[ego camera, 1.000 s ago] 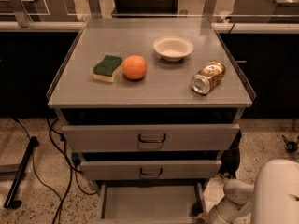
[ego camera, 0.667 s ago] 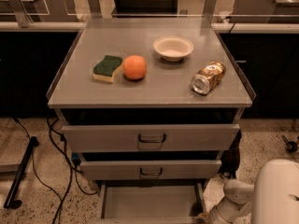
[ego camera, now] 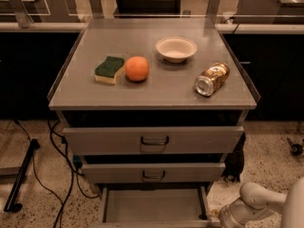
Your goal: Open bottom drawer
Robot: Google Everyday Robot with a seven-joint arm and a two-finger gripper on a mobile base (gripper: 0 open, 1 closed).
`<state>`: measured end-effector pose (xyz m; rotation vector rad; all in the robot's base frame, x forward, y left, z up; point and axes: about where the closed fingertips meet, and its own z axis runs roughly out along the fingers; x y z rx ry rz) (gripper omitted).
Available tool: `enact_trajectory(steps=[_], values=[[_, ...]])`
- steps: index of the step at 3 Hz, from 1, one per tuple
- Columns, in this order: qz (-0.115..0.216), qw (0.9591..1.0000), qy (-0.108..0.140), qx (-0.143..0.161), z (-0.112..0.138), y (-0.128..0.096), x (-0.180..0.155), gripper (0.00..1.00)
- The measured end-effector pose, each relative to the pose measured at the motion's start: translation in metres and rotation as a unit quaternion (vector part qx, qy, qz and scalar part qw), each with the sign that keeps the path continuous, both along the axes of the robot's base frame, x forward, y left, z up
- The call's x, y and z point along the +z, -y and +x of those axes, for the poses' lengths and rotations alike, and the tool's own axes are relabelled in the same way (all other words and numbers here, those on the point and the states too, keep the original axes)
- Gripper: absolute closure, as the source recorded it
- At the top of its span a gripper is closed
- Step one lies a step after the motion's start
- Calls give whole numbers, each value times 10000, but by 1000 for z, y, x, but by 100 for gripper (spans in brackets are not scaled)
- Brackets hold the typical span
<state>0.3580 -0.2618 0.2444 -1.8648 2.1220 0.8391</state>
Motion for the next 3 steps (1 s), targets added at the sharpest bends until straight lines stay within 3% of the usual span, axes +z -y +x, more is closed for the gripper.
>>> enact_trajectory(steps=[1,2,3], values=[[-131,9990,402,-138,29,36,18,43],[-464,9975,415,-345,65,90,29,65],[-1146,9901,374,-721,109,164,50,89]])
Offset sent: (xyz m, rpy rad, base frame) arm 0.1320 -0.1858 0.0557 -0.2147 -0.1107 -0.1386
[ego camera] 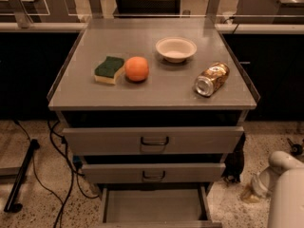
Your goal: Open bottom drawer
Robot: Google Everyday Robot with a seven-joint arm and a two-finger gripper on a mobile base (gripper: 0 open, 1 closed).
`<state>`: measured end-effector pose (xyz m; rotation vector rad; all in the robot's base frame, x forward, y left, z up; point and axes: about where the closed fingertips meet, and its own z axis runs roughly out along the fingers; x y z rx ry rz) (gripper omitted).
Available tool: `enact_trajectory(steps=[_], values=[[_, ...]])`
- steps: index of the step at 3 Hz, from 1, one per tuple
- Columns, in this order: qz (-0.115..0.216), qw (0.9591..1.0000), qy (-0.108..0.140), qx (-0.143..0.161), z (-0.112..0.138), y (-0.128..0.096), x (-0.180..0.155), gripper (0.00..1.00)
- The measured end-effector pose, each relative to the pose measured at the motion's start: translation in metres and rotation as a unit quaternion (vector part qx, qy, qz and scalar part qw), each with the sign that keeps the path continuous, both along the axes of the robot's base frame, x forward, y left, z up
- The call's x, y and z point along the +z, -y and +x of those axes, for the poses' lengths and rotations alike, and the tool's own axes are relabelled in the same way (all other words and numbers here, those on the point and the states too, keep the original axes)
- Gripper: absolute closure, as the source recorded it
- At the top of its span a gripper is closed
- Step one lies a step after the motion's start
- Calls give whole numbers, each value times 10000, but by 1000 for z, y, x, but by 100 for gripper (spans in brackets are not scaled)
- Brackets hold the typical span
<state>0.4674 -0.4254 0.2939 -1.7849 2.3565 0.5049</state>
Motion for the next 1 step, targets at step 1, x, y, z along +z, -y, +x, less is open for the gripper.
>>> enact_trajectory(steps=[1], values=[[-308,9990,294,-115,26,36,20,86]])
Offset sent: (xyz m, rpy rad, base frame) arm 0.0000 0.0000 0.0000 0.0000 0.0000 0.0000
